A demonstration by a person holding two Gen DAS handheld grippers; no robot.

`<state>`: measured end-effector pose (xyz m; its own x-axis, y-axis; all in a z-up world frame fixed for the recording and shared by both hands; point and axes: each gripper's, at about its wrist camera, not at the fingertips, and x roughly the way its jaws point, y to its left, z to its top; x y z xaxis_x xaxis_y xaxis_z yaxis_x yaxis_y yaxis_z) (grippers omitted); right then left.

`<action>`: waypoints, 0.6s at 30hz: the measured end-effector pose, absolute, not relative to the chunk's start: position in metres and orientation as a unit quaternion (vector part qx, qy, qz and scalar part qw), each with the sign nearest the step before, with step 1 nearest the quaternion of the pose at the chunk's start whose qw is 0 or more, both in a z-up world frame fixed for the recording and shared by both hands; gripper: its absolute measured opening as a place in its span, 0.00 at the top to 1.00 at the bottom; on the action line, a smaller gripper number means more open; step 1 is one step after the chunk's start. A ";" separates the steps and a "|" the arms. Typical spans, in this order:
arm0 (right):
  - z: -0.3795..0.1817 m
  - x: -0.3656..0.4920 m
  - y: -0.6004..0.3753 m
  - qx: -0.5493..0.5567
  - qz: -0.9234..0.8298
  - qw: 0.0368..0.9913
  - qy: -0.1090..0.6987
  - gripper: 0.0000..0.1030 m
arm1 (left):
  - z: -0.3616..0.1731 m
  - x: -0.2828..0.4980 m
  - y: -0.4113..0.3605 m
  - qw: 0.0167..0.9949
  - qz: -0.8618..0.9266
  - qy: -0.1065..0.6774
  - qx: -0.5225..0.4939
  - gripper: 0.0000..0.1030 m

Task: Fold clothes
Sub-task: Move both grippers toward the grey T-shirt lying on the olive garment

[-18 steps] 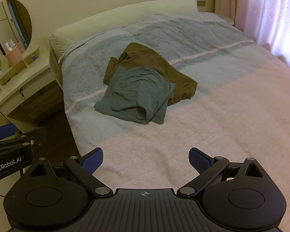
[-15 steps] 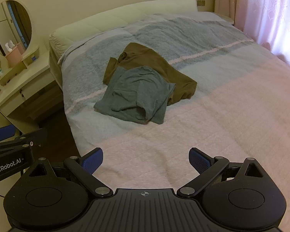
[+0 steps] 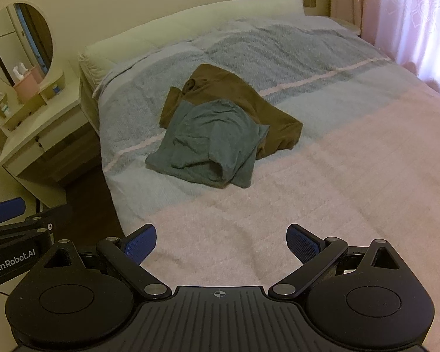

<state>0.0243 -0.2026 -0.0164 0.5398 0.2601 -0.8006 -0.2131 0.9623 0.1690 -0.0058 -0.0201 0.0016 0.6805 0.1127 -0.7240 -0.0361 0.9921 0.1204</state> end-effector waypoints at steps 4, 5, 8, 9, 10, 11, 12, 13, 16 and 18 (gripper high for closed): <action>-0.017 0.024 -0.207 0.028 0.140 0.876 0.461 0.05 | 0.003 -0.007 -0.024 0.914 0.046 0.400 0.048 0.34; -0.018 0.025 -0.207 0.029 0.141 0.875 0.462 0.05 | 0.003 -0.007 -0.024 0.914 0.048 0.400 0.048 0.34; -0.018 0.027 -0.208 0.031 0.142 0.874 0.464 0.05 | 0.003 -0.005 -0.025 0.912 0.050 0.403 0.049 0.34; -0.019 0.027 -0.209 0.031 0.142 0.874 0.464 0.05 | 0.003 -0.005 -0.025 0.912 0.049 0.404 0.049 0.34; -0.019 0.027 -0.209 0.032 0.142 0.873 0.465 0.05 | 0.003 -0.004 -0.025 0.911 0.049 0.405 0.049 0.34; -0.020 0.028 -0.209 0.033 0.142 0.872 0.467 0.05 | 0.002 -0.004 -0.025 0.911 0.049 0.407 0.049 0.34; -0.021 0.028 -0.209 0.034 0.141 0.872 0.468 0.05 | 0.002 -0.003 -0.026 0.910 0.048 0.408 0.050 0.34; -0.022 0.029 -0.210 0.035 0.141 0.871 0.470 0.05 | 0.002 -0.003 -0.026 0.910 0.048 0.409 0.050 0.34; -0.023 0.029 -0.210 0.037 0.140 0.870 0.472 0.05 | 0.001 -0.001 -0.025 0.909 0.046 0.412 0.051 0.34; -0.024 0.030 -0.210 0.038 0.138 0.870 0.472 0.05 | 0.001 0.000 -0.025 0.909 0.045 0.412 0.052 0.34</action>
